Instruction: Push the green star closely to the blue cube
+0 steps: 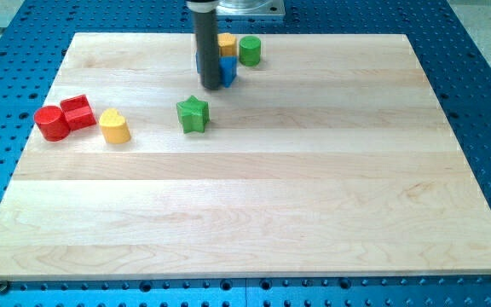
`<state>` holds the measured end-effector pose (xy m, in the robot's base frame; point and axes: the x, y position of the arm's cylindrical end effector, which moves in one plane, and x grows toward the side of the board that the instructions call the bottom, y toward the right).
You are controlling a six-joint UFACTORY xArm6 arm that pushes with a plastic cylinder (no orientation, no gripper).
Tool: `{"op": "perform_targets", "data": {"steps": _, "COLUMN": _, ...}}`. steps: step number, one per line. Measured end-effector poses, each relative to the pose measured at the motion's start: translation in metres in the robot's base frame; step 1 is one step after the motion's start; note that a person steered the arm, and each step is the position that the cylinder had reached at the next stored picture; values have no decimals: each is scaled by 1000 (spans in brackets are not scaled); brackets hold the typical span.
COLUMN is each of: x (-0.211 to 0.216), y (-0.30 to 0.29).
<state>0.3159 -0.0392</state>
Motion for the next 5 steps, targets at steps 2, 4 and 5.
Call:
{"op": "perform_targets", "data": {"steps": 2, "x": 121, "y": 42}}
{"op": "perform_targets", "data": {"steps": 4, "x": 75, "y": -37}}
{"op": "perform_targets", "data": {"steps": 5, "x": 53, "y": -35}}
